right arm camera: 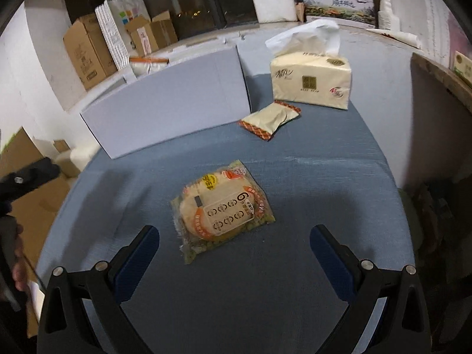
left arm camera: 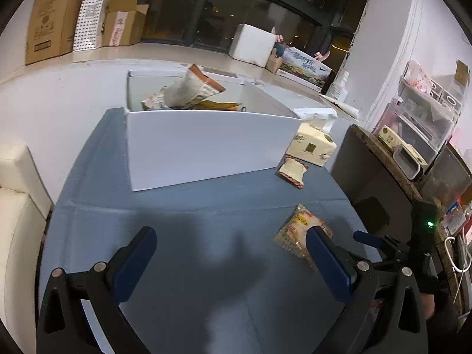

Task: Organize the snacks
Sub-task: 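Grasp the last round cake packet with the right gripper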

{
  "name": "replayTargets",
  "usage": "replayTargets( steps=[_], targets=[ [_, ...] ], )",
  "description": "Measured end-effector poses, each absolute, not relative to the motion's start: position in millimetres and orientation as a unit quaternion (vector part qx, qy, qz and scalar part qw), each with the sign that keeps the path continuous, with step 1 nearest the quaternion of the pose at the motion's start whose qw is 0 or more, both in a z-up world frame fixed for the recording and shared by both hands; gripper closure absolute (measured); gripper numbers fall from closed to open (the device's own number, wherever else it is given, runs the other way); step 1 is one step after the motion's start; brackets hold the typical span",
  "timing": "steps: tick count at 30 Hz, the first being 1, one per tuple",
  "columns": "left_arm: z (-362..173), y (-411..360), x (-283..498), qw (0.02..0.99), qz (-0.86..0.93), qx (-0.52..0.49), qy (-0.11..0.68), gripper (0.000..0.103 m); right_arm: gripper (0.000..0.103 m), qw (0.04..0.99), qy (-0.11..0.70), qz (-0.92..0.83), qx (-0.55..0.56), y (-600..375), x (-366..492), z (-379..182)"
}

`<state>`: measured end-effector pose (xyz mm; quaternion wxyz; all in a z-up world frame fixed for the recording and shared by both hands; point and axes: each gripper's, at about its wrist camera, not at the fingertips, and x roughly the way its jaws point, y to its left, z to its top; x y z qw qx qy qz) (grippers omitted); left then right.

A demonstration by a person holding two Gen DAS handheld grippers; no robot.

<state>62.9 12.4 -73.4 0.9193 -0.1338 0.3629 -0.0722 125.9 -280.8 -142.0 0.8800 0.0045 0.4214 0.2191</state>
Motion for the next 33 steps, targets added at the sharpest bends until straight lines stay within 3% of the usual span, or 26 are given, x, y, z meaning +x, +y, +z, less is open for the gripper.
replayTargets(
  steps=[16,17,18,26,33],
  targets=[
    [-78,24,59,0.917,-0.060,-0.132,0.372,0.000,0.001,0.844,0.456,0.250,-0.135,-221,173,-168],
    [-78,23,59,0.917,-0.059,-0.129,0.373,0.000,0.010,0.846,0.452,0.249,-0.136,-221,172,-167],
    [-79,22,61,0.916,-0.060,-0.127,0.375,0.000,0.024,0.848,0.447,0.251,-0.135,-222,170,-165],
    [-83,-24,109,0.908,-0.109,-0.076,0.397,0.000,0.024,0.870,0.423,0.247,-0.065,-263,135,-138],
    [-102,-119,184,0.891,-0.159,-0.006,0.426,0.000,0.024,0.895,0.394,0.211,0.006,-323,92,-112]
  ],
)
